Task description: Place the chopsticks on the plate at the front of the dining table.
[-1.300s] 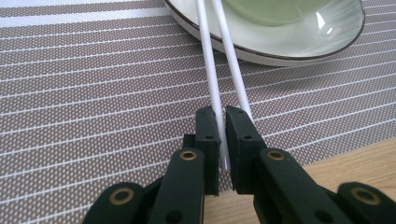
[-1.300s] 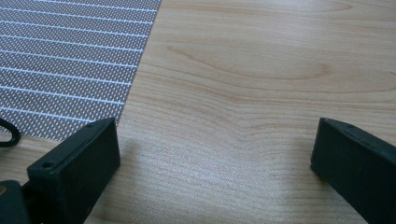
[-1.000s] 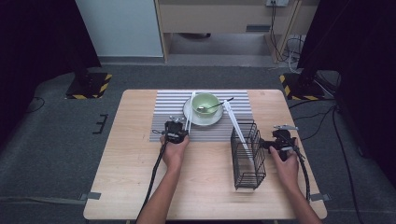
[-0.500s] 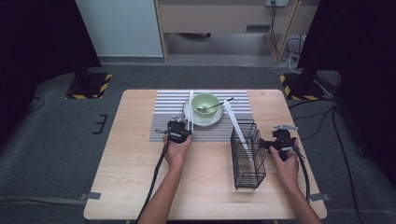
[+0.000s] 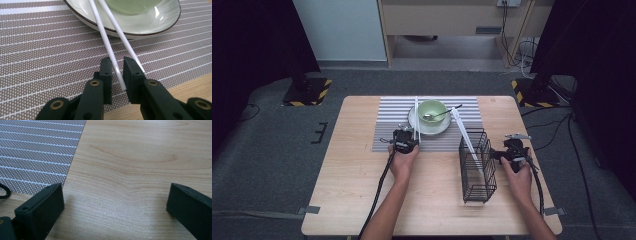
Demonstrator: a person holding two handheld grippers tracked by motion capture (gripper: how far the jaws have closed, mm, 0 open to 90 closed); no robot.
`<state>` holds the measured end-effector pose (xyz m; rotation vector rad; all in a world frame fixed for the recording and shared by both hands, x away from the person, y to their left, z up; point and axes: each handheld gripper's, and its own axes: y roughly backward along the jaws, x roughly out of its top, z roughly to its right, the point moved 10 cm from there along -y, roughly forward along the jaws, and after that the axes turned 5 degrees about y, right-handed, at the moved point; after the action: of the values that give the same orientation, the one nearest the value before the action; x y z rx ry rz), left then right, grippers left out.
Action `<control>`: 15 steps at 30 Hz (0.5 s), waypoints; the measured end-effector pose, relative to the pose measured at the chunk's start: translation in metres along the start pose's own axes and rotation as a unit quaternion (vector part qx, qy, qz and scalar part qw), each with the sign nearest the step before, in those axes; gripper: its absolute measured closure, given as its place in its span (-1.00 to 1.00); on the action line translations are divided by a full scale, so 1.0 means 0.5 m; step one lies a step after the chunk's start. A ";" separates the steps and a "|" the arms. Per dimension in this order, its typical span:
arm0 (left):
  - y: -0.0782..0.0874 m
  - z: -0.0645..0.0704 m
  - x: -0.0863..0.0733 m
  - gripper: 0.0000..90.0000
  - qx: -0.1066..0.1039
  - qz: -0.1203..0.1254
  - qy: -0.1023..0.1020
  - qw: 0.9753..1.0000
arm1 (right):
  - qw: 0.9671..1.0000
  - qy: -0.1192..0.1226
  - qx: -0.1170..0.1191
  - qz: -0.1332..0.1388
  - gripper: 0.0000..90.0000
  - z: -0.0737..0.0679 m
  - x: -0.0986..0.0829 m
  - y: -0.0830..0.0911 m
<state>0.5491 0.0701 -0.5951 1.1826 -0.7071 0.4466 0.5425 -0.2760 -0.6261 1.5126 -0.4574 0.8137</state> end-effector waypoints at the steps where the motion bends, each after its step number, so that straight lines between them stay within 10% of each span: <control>1: 0.000 0.001 0.000 0.70 0.000 0.001 0.000 1.000 | 1.000 0.000 0.000 0.000 -0.97 0.000 0.000 0.000; 15: 0.004 -0.008 0.007 0.71 0.005 0.007 0.001 1.000 | 1.000 0.000 0.000 0.000 -0.97 0.000 0.000 0.000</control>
<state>0.5514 0.0746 -0.5919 1.1861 -0.7120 0.4630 0.5425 -0.2760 -0.6261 1.5128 -0.4577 0.8133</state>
